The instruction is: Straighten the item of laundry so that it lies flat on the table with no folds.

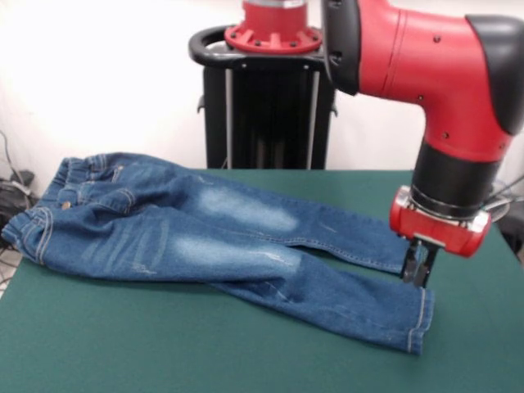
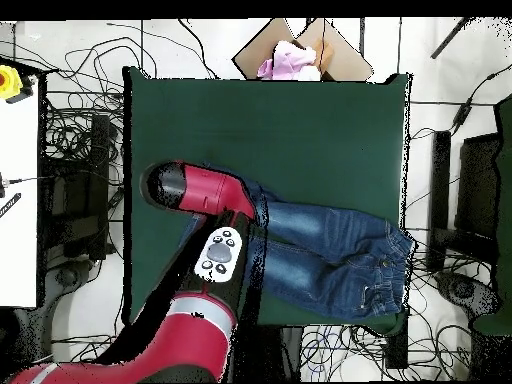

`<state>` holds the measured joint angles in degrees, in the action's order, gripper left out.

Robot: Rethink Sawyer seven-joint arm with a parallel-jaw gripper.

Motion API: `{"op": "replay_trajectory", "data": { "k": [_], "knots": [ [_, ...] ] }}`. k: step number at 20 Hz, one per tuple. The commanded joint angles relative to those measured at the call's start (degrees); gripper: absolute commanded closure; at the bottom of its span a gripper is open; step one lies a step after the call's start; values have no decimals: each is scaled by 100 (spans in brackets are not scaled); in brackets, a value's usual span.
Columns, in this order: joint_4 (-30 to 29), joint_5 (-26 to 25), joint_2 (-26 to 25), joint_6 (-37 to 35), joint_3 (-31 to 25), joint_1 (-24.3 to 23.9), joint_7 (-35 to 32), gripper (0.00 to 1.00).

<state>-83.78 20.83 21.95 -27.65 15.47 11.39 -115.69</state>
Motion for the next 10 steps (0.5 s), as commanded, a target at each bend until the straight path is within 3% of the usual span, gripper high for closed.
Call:
{"op": "replay_trajectory", "data": {
  "k": [1, 10],
  "knots": [
    [330, 50, -605, 128, -92, 186, -1264, 100],
    [1254, -113, -1573, -371, 632, 668, -1358, 100]
  ]
}}
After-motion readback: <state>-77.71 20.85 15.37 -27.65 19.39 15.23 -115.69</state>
